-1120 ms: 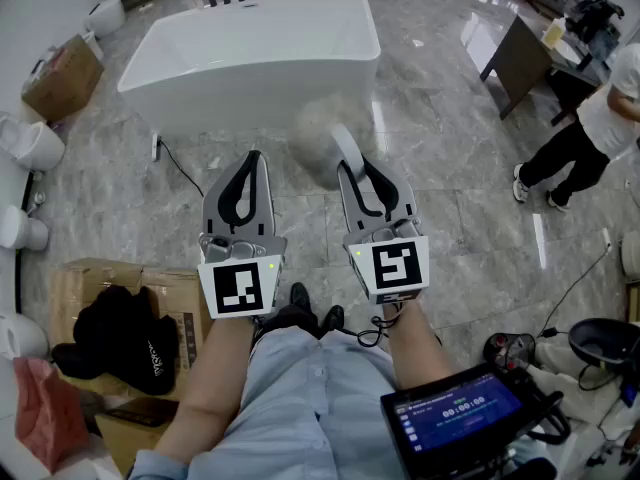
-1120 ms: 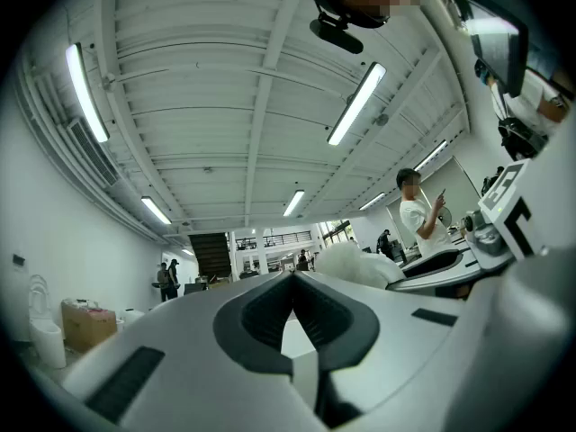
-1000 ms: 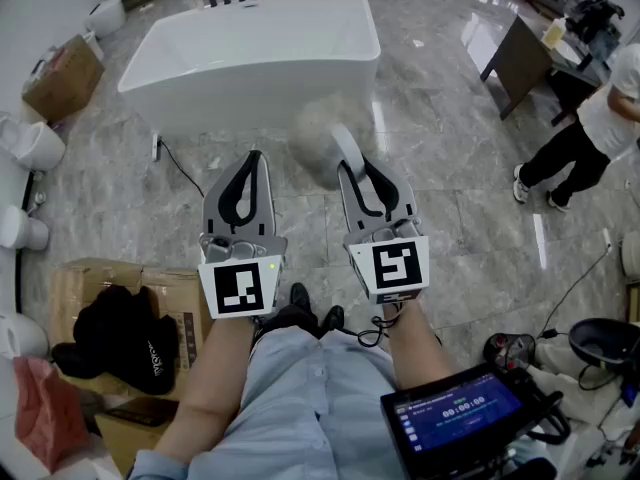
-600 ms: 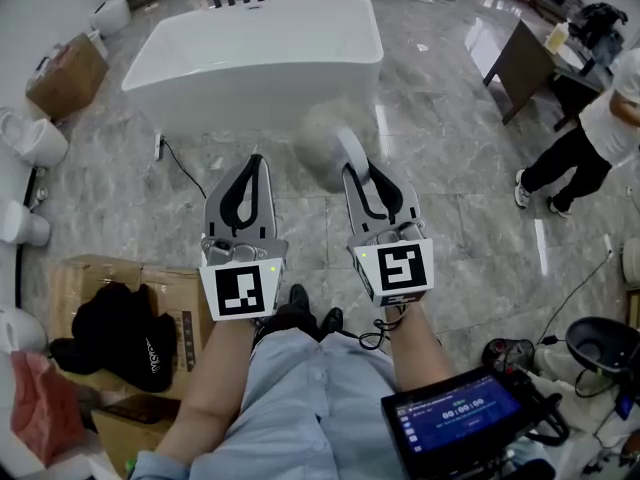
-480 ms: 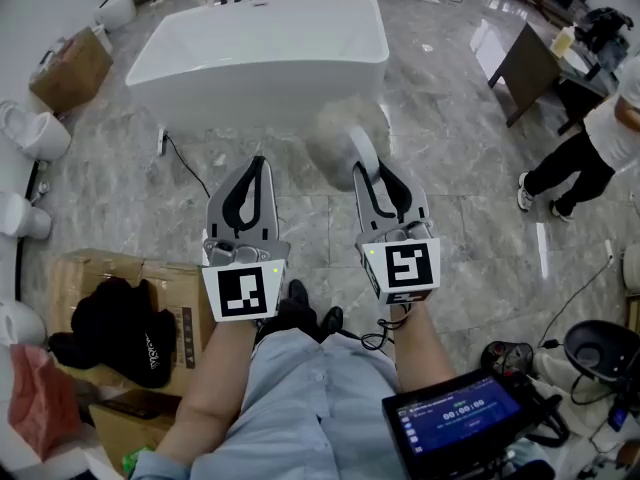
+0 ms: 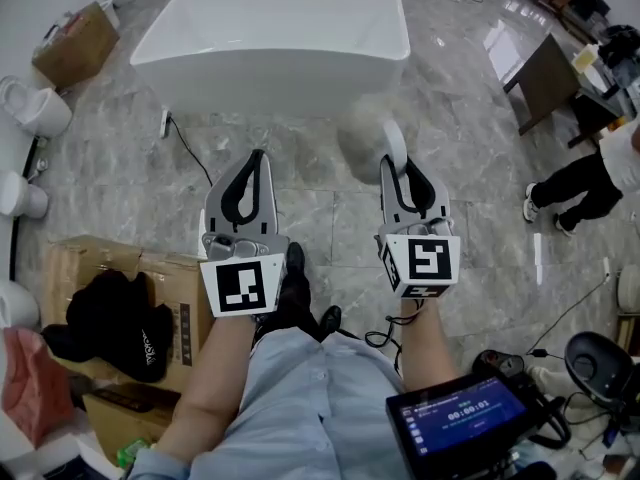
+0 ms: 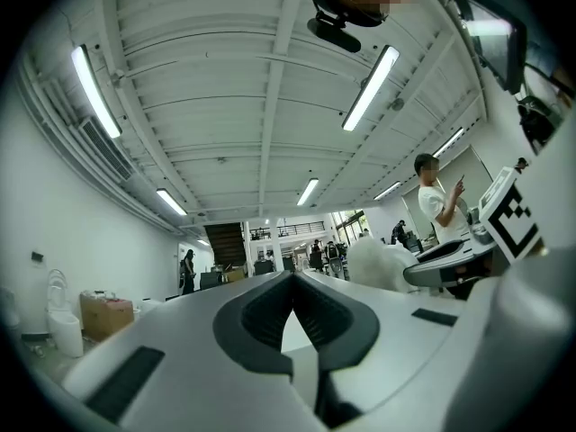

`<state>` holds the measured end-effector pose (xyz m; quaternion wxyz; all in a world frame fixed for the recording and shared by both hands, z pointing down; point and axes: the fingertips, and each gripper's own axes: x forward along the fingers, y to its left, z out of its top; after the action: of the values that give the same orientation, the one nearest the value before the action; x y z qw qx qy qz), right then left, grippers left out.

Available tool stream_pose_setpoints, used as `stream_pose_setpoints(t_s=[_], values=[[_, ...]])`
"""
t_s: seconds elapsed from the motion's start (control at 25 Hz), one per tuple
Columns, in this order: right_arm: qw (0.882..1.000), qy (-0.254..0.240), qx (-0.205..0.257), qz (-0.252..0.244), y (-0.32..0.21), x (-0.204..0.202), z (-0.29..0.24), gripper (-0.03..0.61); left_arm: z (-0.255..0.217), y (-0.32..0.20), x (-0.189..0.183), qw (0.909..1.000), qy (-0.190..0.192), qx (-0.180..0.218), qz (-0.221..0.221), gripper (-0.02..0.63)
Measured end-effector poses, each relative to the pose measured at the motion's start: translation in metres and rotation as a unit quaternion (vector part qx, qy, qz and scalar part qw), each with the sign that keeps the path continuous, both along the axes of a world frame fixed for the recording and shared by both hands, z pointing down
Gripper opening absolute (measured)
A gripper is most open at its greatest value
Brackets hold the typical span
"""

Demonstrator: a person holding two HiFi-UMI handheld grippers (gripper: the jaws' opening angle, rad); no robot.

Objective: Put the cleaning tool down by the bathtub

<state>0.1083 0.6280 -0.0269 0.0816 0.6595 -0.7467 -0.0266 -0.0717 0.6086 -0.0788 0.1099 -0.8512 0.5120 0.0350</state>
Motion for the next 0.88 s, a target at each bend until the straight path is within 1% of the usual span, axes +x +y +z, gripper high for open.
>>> stream_pose_setpoints(t_s=[0.24, 0.44, 0.68, 0.88], values=[[1.0, 0.006, -0.015, -0.014, -0.079, -0.015, 0.017, 0.097, 0.018, -0.083, -0.012, 0.9998, 0.007, -0.018, -0.006, 0.015], [1.0, 0.003, -0.023, -0.008, -0.156, -0.023, 0.021, 0.097, 0.026, -0.163, -0.019, 0.9995, 0.01, -0.031, -0.003, 0.015], [1.0, 0.007, -0.009, 0.002, -0.233, -0.033, 0.0, 0.097, 0.007, -0.243, -0.034, 0.9997, 0.017, -0.016, 0.003, 0.015], [1.0, 0.014, 0.009, 0.007, -0.267, -0.042, -0.015, 0.097, -0.006, -0.281, -0.045, 0.9997, 0.025, 0.003, 0.007, 0.015]])
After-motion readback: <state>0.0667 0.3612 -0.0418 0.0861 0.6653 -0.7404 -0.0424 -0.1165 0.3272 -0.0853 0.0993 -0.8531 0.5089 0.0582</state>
